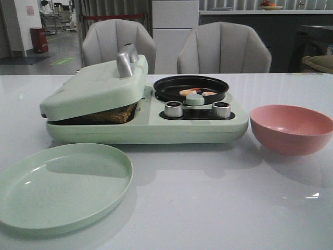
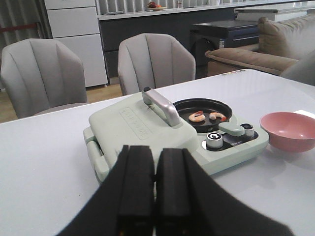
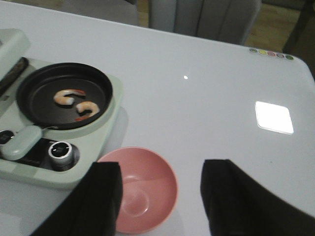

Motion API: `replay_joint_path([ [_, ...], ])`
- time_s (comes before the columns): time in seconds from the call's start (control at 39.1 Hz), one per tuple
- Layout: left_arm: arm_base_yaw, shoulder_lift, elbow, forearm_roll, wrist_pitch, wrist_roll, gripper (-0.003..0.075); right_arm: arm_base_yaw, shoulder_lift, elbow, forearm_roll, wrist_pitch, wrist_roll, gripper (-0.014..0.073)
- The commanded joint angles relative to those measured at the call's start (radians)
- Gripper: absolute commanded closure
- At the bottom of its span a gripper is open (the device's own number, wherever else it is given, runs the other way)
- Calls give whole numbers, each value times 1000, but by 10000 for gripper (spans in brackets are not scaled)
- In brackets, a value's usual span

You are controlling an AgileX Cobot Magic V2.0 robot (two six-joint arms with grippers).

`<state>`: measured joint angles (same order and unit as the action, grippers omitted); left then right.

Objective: Make breakfast with bread and shrimp

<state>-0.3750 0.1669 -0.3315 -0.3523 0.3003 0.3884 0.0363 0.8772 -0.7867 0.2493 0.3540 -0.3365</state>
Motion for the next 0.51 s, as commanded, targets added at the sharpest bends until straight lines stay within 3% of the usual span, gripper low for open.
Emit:
replay_joint_path([
  [0.0, -8, 10, -28, -17, -82, -10, 606, 50, -93, 48, 7, -130, -15, 120],
  [0.49, -8, 10, -28, -17, -82, -10, 606, 128, -528, 494, 101, -365, -15, 139],
])
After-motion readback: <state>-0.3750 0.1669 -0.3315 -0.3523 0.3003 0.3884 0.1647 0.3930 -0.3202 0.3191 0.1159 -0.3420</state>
